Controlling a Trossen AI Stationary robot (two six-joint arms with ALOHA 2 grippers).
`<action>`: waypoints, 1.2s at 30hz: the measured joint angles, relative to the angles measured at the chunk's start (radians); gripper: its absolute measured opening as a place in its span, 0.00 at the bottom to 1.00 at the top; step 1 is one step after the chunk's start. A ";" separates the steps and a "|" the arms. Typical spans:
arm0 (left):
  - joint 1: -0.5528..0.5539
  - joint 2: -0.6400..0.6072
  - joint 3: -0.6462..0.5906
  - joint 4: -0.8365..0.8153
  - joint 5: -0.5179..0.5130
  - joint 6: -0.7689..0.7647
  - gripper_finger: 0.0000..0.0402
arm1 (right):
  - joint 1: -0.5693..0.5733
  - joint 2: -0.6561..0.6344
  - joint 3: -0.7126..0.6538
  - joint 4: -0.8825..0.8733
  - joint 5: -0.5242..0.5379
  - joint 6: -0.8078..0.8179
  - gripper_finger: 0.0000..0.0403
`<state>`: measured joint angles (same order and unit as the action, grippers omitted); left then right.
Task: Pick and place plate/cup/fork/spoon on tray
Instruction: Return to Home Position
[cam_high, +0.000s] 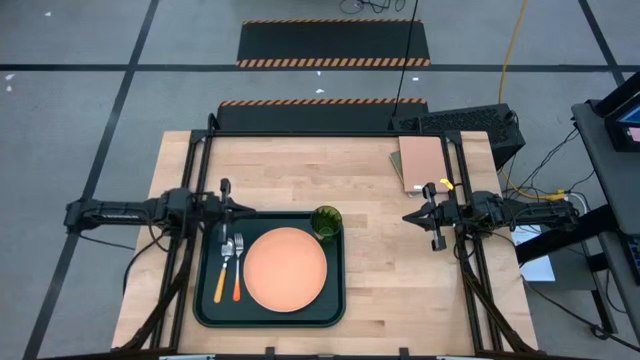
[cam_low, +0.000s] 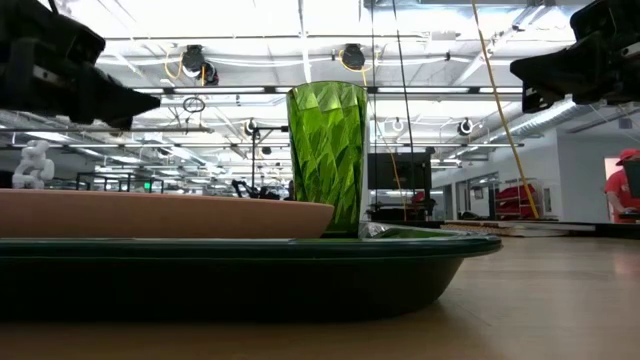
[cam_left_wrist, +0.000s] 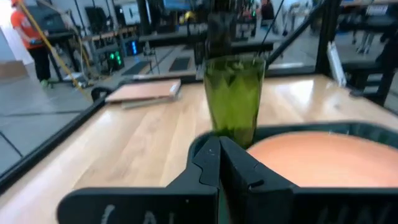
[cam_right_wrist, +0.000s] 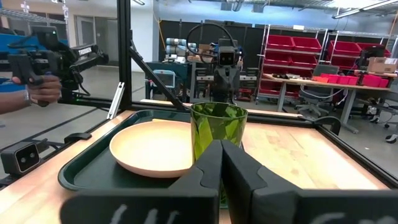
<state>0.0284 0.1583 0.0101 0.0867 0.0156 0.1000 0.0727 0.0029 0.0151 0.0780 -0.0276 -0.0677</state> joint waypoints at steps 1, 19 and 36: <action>0.000 -0.004 0.000 -0.017 -0.002 0.003 0.00 | 0.000 0.000 0.000 0.000 0.000 0.000 0.00; 0.001 -0.139 0.000 -0.063 0.008 0.024 0.00 | 0.000 0.000 0.000 0.000 0.000 0.000 0.00; 0.043 -0.146 0.002 -0.074 -0.016 -0.031 0.02 | 0.000 0.000 0.000 0.000 0.000 0.000 0.00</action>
<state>0.0715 0.0128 0.0120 0.0124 -0.0002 0.0687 0.0727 0.0032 0.0151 0.0784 -0.0277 -0.0677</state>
